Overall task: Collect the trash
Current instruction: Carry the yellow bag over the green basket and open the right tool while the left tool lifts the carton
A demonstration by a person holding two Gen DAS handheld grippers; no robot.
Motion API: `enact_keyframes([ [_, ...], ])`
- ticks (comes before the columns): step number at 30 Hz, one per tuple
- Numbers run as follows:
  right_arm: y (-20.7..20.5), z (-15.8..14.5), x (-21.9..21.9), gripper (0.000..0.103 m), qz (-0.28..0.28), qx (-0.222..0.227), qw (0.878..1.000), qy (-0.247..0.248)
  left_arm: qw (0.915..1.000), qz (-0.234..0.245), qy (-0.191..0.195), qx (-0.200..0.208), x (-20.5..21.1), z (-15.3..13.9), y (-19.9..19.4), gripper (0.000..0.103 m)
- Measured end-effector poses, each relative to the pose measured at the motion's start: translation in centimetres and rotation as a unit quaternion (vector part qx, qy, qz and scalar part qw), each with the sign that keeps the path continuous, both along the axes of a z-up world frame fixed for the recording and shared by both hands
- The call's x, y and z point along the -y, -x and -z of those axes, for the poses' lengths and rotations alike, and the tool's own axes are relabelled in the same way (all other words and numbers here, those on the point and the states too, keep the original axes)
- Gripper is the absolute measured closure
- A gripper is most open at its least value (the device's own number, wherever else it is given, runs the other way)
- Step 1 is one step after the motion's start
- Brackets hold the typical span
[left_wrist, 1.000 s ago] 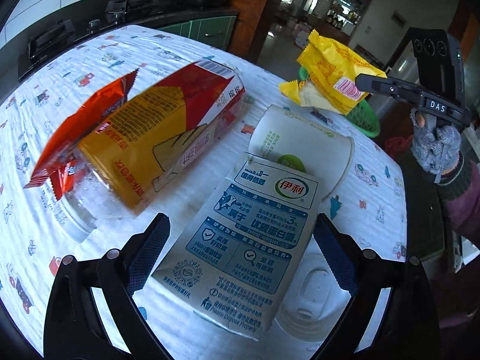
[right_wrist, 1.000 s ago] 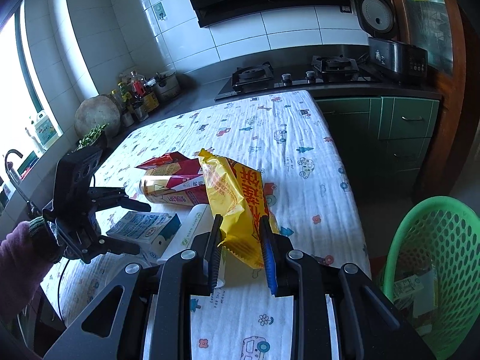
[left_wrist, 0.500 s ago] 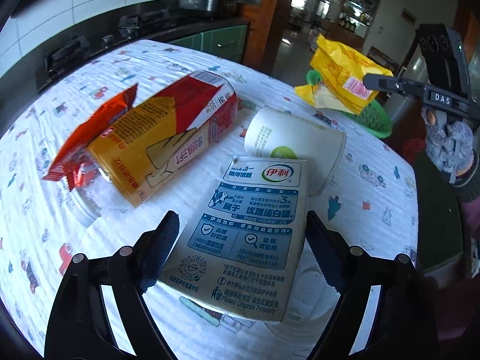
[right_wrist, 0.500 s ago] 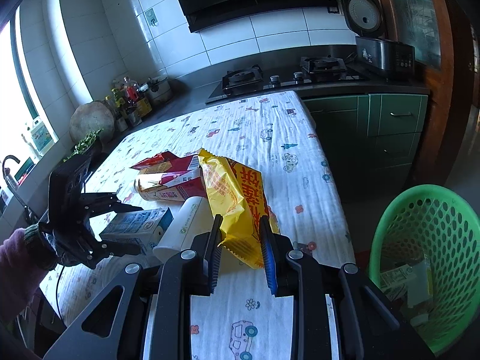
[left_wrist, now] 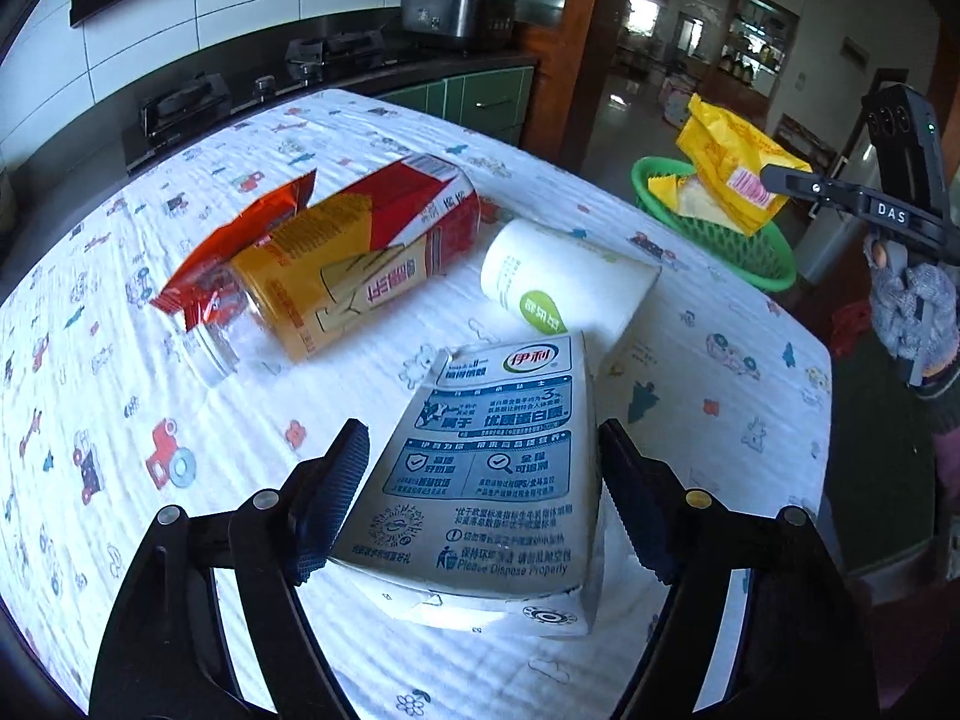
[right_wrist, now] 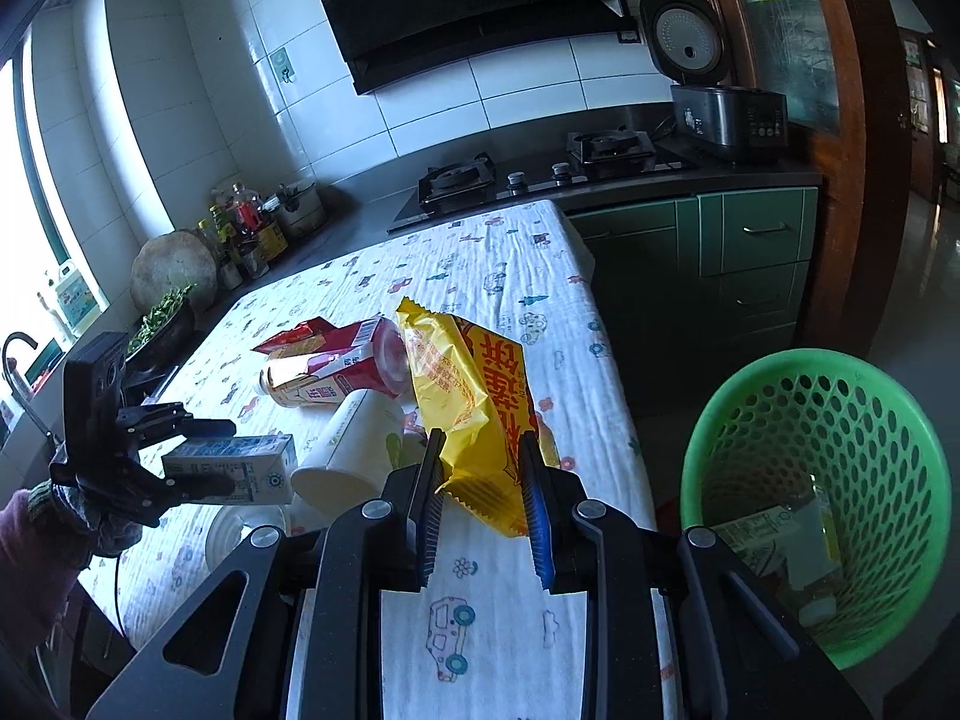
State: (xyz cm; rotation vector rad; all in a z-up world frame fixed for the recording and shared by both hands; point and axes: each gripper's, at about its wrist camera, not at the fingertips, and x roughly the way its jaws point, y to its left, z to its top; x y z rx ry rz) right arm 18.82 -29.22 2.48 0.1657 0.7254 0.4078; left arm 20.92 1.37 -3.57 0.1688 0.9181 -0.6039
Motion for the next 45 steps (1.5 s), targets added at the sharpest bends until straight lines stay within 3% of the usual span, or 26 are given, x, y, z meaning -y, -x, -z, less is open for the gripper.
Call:
enact_keyframes([
  [14,1.0,0.3,1.3,0.079,0.014,-0.003,1.000,-0.002,0.9987,0.022,-0.036,-0.029,1.2,1.1,-0.8,0.019],
  [26,1.0,0.5,3.3,0.079,0.041,-0.009,0.999,0.001,0.9984,0.009,-0.023,-0.051,1.2,1.5,-2.4,0.018],
  [28,1.0,0.7,3.8,0.079,0.047,-0.010,0.999,0.003,0.9982,0.003,-0.026,-0.054,1.2,1.8,-2.6,0.021],
  [30,1.0,0.8,4.3,0.079,0.052,-0.012,0.999,0.003,0.9984,-0.001,-0.026,-0.050,1.1,1.8,-2.6,0.030],
  [37,1.2,1.0,6.4,0.079,0.077,-0.013,0.997,0.011,0.9987,-0.009,-0.044,-0.022,1.2,1.0,-1.5,0.031],
  [45,0.9,1.6,11.1,0.079,0.132,-0.020,0.991,0.029,0.9991,-0.029,-0.023,0.019,0.9,-3.0,0.3,0.031],
])
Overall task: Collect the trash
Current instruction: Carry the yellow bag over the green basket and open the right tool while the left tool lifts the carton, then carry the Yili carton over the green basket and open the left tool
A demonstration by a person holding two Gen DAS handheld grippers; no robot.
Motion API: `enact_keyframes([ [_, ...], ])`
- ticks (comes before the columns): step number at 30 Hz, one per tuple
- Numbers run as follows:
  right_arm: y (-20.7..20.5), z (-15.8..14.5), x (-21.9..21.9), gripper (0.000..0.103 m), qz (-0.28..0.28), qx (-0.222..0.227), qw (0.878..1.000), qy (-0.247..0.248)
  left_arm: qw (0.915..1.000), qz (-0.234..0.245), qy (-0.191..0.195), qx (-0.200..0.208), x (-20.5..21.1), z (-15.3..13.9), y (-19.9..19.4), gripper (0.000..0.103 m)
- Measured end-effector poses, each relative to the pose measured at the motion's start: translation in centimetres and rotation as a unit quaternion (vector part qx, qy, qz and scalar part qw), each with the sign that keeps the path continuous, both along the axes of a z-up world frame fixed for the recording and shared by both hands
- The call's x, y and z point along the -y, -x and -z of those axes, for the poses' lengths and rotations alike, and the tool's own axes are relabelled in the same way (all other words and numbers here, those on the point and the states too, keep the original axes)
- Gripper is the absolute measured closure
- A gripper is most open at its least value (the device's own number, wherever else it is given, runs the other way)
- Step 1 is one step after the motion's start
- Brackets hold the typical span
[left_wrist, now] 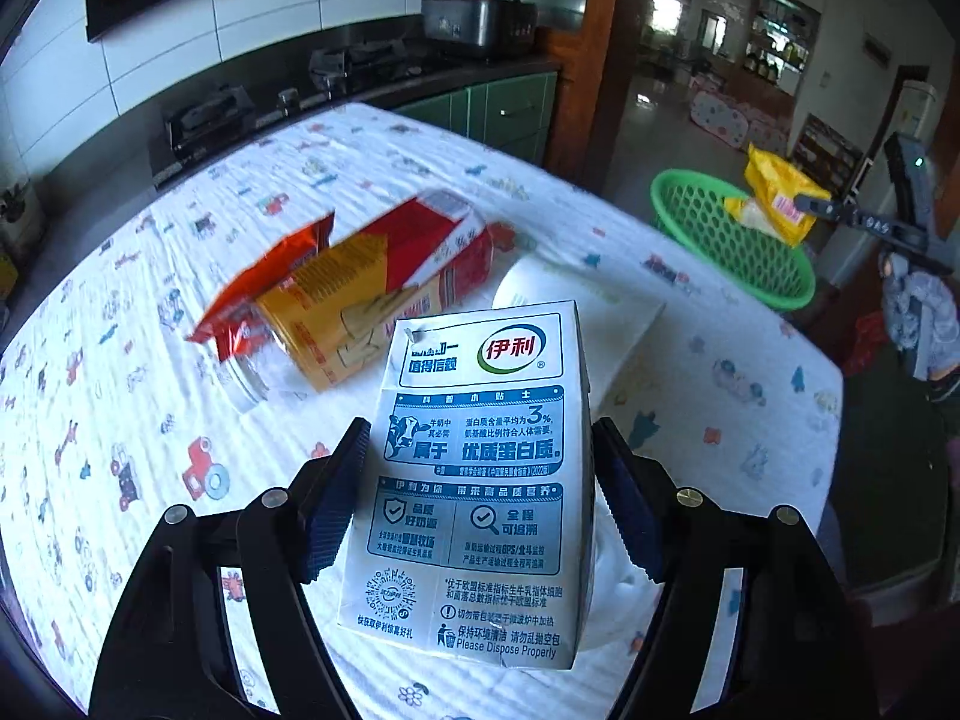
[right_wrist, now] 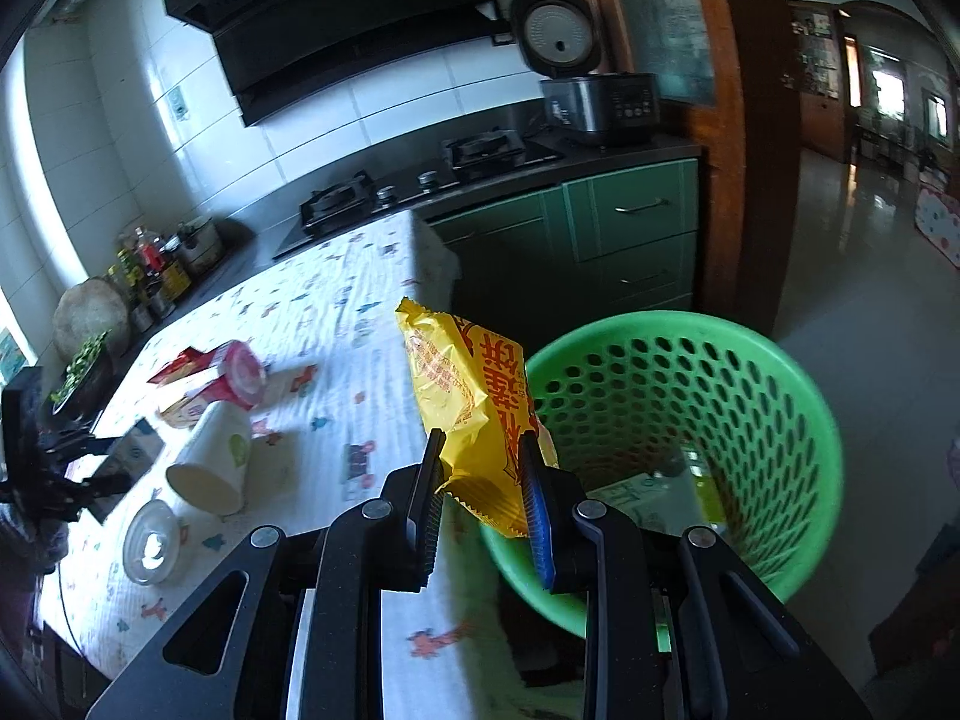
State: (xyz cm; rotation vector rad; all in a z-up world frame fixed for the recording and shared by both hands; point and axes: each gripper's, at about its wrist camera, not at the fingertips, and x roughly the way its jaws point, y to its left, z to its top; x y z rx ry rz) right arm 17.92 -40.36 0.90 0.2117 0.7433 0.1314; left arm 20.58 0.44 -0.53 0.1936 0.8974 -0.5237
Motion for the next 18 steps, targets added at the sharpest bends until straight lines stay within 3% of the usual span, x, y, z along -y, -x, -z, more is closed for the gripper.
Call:
enact_keyframes([
  [13,-1.6,4.0,6.2,0.076,0.082,-0.039,0.996,0.017,0.9976,0.046,0.034,0.039,7.5,-4.2,1.6,0.031],
  [18,-1.6,5.4,7.9,0.064,0.096,-0.050,0.994,0.003,0.9960,0.067,0.043,0.039,11.9,-4.6,1.4,0.031],
])
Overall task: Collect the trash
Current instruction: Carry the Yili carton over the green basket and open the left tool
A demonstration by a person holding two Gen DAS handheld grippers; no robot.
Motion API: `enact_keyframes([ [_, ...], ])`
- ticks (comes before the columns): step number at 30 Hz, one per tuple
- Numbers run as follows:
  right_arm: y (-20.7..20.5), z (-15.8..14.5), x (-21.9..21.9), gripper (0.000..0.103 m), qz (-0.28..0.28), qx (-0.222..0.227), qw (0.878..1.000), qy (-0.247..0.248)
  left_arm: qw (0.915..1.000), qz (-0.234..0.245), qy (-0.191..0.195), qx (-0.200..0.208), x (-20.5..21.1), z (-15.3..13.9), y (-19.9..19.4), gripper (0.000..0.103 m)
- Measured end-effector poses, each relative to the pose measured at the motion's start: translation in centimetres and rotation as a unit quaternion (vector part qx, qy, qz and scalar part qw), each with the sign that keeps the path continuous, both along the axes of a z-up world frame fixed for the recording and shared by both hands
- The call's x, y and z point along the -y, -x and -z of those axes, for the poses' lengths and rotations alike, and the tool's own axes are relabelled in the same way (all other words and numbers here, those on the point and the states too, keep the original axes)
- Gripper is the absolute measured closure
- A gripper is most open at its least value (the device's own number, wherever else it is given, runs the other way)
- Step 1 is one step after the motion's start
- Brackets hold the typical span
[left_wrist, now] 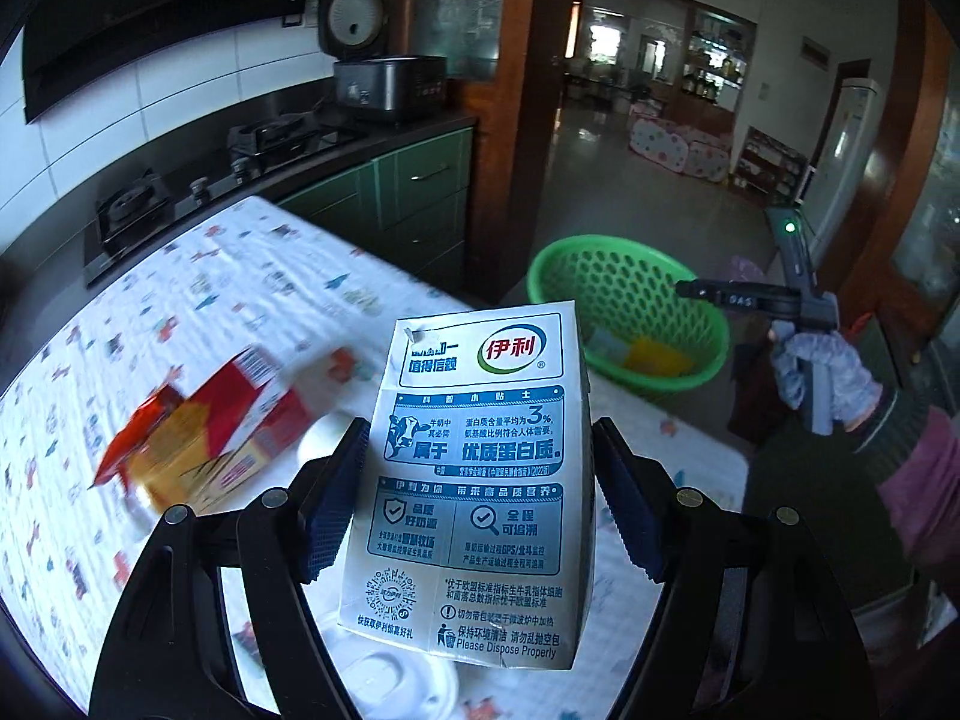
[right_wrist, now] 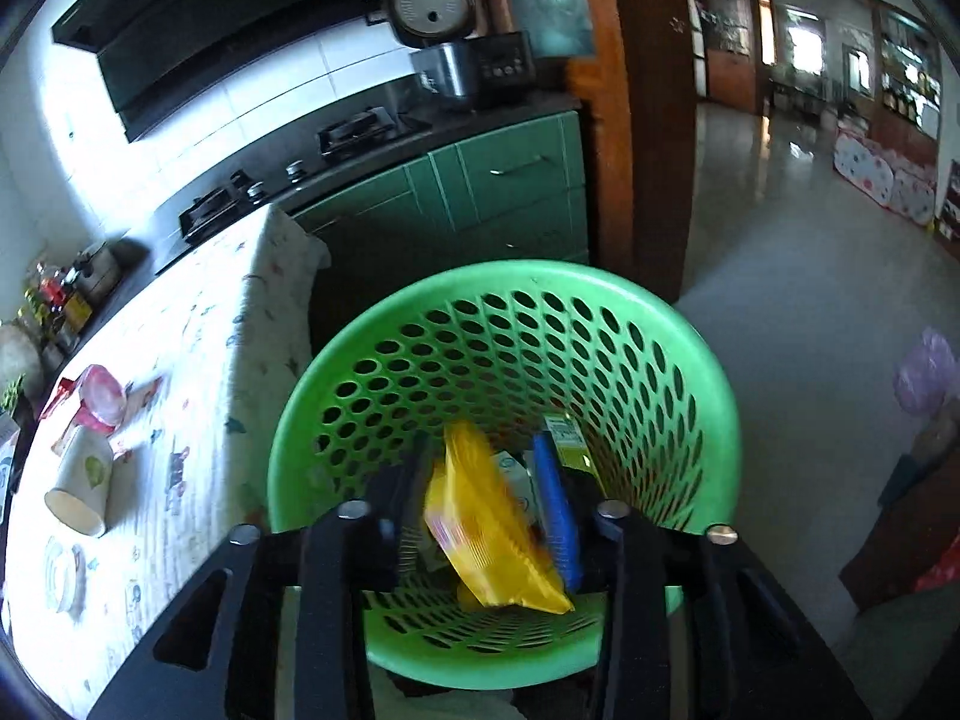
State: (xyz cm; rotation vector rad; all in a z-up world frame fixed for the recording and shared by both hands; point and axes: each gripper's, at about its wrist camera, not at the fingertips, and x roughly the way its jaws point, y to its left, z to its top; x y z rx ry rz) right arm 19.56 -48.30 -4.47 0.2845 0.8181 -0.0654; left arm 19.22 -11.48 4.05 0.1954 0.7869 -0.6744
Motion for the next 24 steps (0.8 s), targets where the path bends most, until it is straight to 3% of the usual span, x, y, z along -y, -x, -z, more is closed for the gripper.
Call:
enact_keyframes([
  [6,1.2,-0.8,1.3,0.055,0.001,0.014,1.000,-0.003,0.9996,0.014,0.017,-0.018,5.0,0.5,-1.4,0.031],
  [18,6.1,-4.2,0.8,0.028,-0.019,0.067,0.997,0.039,0.9987,0.018,0.008,-0.048,15.8,3.4,-3.8,0.030],
  [24,8.1,-4.7,0.1,0.025,-0.029,0.084,0.994,0.064,0.9976,0.008,0.005,-0.068,19.8,5.6,-5.2,0.030],
])
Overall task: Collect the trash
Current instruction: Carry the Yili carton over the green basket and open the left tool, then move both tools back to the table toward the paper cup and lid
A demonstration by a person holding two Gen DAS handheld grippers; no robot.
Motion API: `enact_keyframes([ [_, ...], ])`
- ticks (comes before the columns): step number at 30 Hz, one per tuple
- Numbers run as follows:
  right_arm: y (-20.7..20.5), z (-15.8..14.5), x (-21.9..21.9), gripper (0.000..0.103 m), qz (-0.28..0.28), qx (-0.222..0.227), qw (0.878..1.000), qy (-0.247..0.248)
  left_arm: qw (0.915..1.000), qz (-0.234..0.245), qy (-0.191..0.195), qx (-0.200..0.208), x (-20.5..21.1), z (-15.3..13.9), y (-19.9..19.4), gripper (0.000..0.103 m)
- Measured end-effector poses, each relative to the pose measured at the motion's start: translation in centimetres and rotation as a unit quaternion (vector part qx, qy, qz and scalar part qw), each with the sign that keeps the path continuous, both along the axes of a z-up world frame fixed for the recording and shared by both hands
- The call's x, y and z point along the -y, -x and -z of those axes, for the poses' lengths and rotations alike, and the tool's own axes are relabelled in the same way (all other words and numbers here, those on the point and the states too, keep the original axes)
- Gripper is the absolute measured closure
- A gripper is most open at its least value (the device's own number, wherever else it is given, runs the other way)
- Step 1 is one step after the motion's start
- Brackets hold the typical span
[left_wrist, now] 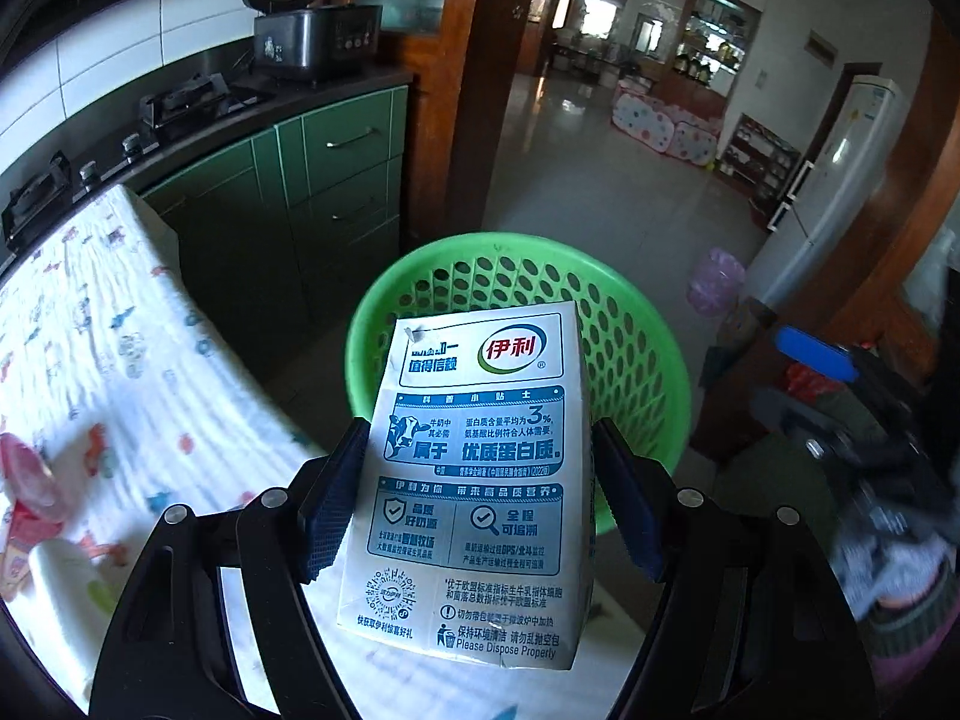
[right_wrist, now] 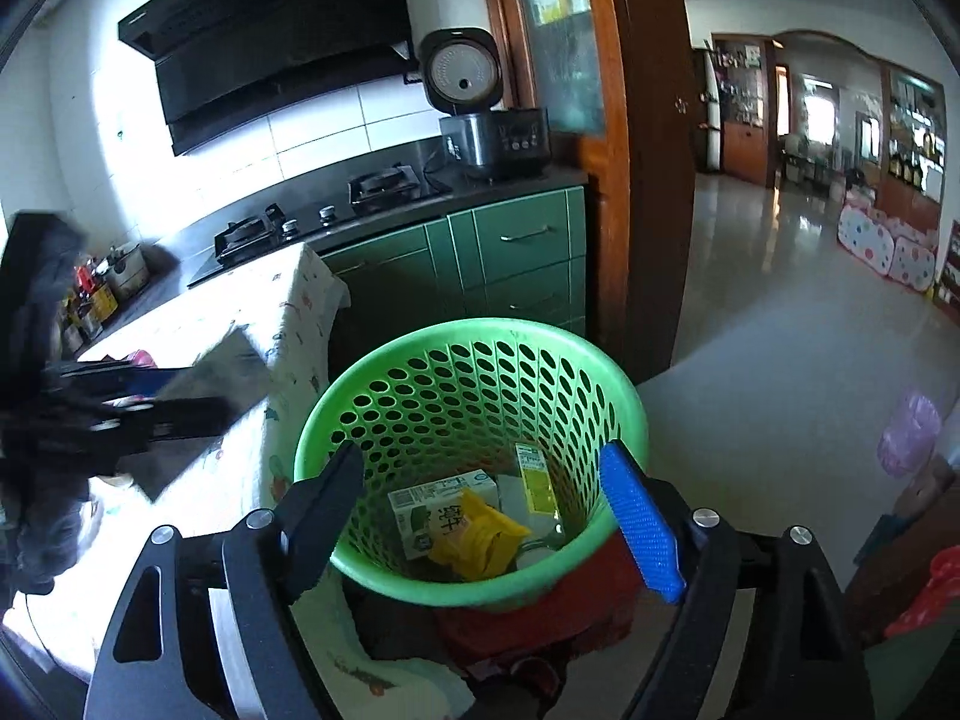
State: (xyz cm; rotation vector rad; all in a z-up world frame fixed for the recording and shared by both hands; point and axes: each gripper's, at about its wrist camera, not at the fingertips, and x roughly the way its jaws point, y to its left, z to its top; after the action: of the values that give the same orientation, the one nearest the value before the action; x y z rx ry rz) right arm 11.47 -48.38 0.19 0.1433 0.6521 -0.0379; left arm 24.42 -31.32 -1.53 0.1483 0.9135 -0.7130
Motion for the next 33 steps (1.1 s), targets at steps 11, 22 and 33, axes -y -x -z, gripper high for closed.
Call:
enact_keyframes([
  [11,1.1,0.6,1.0,0.022,0.004,0.004,1.000,-0.006,0.9997,-0.007,-0.003,-0.023,4.9,2.9,-1.8,0.030],
  [22,1.7,1.6,2.1,0.022,0.015,-0.003,1.000,-0.020,0.9993,-0.004,0.020,-0.032,5.9,3.4,-1.2,0.020],
  [33,2.3,0.6,0.4,0.022,0.000,0.009,1.000,-0.023,0.9991,-0.022,-0.001,0.036,0.2,-0.9,2.9,0.020],
])
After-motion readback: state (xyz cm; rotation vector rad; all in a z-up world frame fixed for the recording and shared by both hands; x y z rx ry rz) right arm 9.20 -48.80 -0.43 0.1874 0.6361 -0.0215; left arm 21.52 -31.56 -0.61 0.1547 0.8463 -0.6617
